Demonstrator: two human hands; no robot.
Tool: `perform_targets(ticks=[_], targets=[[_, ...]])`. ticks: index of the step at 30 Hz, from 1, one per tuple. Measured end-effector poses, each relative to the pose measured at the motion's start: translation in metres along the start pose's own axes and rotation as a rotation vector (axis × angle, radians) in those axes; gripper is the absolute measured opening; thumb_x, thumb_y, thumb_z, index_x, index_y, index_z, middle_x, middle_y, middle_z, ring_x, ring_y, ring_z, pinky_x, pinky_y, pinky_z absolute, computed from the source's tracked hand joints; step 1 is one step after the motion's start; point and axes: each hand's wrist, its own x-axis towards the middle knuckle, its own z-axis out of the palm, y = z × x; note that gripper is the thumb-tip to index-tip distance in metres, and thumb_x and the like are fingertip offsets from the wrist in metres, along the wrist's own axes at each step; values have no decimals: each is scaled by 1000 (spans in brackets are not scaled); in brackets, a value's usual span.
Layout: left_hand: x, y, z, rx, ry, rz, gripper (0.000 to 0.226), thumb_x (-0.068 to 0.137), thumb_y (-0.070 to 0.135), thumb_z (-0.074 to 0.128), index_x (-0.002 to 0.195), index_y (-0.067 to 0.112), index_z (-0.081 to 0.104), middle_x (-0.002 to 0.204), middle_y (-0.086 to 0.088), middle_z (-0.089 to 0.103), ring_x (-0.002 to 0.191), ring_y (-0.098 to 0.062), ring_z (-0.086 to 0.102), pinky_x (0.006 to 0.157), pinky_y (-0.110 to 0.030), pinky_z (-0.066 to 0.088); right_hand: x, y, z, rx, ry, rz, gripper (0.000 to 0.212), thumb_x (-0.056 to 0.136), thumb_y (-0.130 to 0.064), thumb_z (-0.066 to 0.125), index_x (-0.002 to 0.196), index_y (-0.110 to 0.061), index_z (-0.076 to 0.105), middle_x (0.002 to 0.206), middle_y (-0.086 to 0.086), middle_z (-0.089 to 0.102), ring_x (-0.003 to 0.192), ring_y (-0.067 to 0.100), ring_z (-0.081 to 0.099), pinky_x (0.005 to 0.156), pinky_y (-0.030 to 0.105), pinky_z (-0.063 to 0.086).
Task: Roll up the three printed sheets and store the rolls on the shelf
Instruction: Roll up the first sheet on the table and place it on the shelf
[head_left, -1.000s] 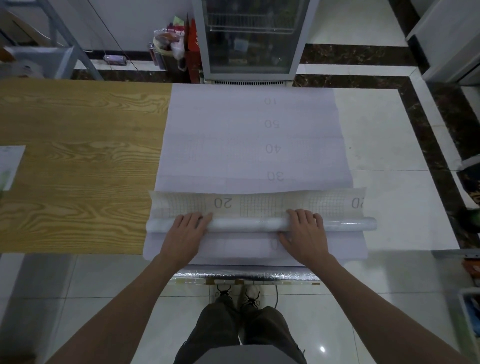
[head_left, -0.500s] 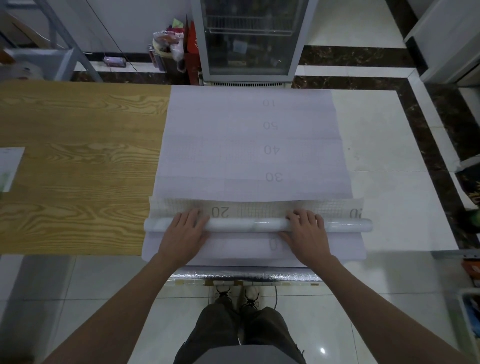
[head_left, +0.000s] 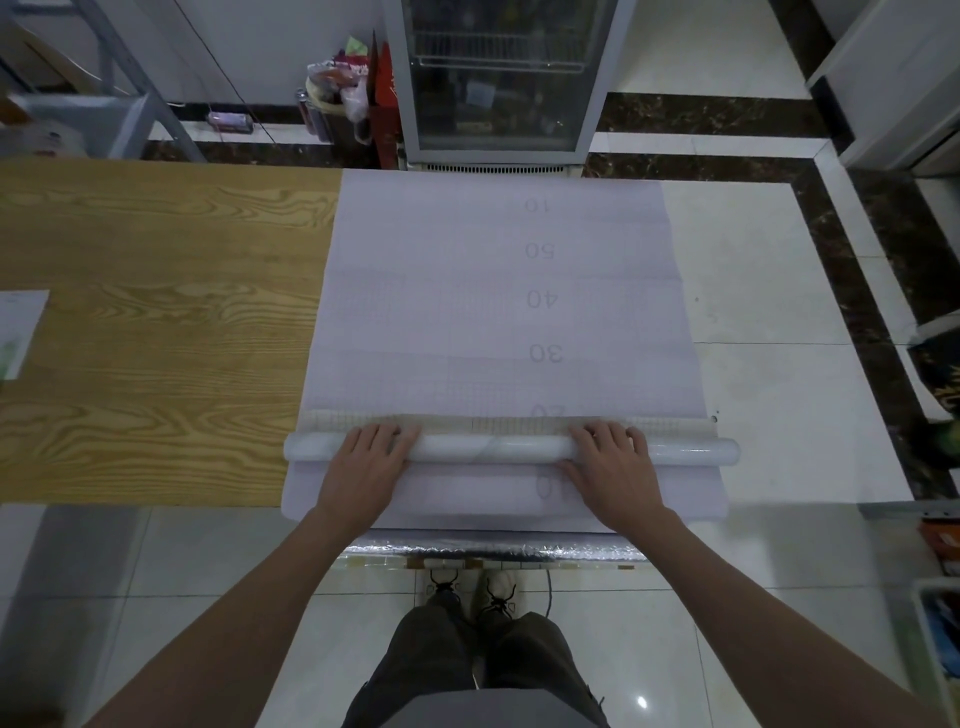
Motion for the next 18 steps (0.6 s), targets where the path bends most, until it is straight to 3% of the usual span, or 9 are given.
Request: perform_targets(ticks=[4, 7, 10, 13, 16, 18], targets=[[0, -1, -2, -15, -2, 27, 37, 97, 23, 39, 131, 11, 50, 124, -14, 61, 108, -33, 58, 97, -45, 44, -2, 0, 0, 43, -21, 32, 51, 88, -56, 62, 117, -14, 60, 113, 4, 64, 103, 27, 60, 95, 43, 39], [-2, -3, -4, -29, -10, -7, 44, 90, 22, 61, 133, 13, 55, 127, -19, 56, 112, -37, 55, 95, -48, 45, -1, -1, -1, 20, -21, 58, 48, 78, -43, 80, 110, -13, 63, 111, 9, 62, 97, 31, 60, 91, 45, 43], [-2, -6, -5, -41, -24, -30, 62, 78, 4, 73, 136, 15, 53, 117, -17, 59, 102, -35, 57, 89, -46, 47, -1, 1, -1, -8, 3, 31, 41, 81, -39, 79, 108, -13, 63, 107, 8, 61, 93, 30, 59, 90, 43, 40], [-5, -8, -2, -21, -21, -13, 57, 82, 4, 71, 134, 9, 48, 117, -14, 61, 103, -33, 59, 93, -44, 45, -3, 2, 2, 3, 7, 28, 45, 88, -48, 62, 115, -12, 61, 113, 6, 64, 100, 28, 61, 94, 41, 36], [-6, -8, -2, 5, -29, -7, 42, 89, 12, 63, 130, 10, 53, 124, -17, 58, 111, -37, 56, 96, -46, 41, -5, 2, 1, 7, -26, 38, 50, 83, -49, 73, 113, -12, 60, 114, 7, 63, 101, 29, 60, 94, 40, 35], [-4, -9, -7, 4, -37, -49, 45, 85, 17, 69, 129, 13, 58, 122, -19, 58, 108, -38, 56, 91, -49, 44, -3, 2, -2, -7, -54, 60, 47, 78, -43, 80, 111, -15, 62, 111, 9, 60, 98, 30, 58, 93, 42, 37]])
